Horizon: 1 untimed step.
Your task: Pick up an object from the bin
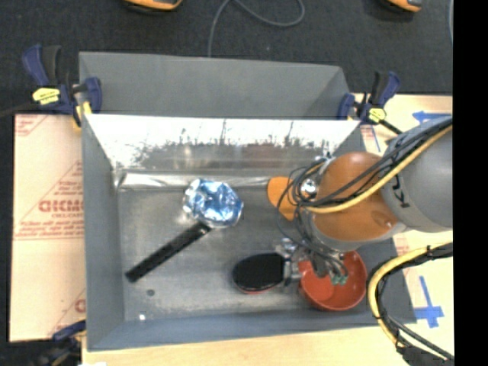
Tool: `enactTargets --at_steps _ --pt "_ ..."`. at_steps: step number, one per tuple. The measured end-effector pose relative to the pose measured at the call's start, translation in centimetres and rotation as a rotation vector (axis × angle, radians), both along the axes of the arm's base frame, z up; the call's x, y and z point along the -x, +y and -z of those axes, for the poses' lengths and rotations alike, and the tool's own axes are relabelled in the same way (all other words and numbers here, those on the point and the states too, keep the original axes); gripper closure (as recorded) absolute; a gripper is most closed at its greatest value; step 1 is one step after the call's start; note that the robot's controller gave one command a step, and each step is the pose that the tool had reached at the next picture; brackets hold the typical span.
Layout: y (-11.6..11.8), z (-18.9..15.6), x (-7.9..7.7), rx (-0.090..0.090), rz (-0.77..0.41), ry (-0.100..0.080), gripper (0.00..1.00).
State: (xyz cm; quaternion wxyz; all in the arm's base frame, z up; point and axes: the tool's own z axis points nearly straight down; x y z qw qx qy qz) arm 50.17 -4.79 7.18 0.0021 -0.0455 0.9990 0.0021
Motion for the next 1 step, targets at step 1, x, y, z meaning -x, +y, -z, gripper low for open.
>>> enactTargets --at_steps 1 --pt "0.0 0.0 0.0 0.0 0.0 0.0 1.0"
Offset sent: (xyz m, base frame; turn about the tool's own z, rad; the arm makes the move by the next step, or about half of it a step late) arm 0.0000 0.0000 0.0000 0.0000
